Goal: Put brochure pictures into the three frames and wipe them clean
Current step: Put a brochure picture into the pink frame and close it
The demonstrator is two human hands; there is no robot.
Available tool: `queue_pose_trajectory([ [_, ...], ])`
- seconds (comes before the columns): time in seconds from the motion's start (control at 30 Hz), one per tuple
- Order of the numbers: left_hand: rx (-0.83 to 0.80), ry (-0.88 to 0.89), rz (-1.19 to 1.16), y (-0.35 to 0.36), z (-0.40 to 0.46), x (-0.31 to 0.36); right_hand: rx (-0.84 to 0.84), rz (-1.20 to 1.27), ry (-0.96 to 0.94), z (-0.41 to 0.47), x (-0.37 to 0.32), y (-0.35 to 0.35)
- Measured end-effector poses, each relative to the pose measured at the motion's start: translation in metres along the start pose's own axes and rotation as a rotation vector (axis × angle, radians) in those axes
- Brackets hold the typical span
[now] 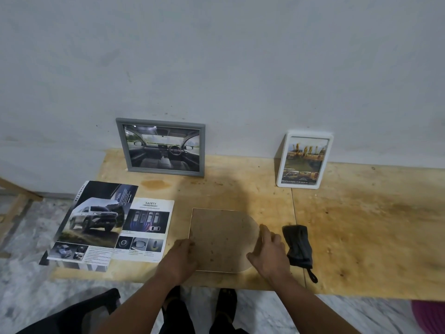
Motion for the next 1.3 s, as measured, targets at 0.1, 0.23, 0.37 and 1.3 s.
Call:
queue_pose_trajectory([
  [0.1,0.002,0.078,0.121,-0.003,0.013,0.016,-0.035,-0.119,-0.175,0.01,-0.023,0.003],
  [0.23,-0.018,0.234,0.291,-0.006,0.031,0.036,-0.215,-0.286,-0.351,0.019,-0.042,0.025],
  [0.37,-0.119,0.3,0.428,0.007,0.041,0.03,-0.268,-0.315,-0.361,0.023,-0.041,0.036],
  [1.3,-0.215,0.455,0.577,0.011,0.058,-0.015,-0.425,-0.478,-0.429,0.043,-0.028,0.041],
])
Point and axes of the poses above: each hand's wrist, its own z-axis towards the middle knuckle, its own y-axis out of the palm, x = y × z, the point moved 5 cm from there along z, towards the middle knuckle, and after that the axes turned 9 degrees about x, right-handed, at the moved point
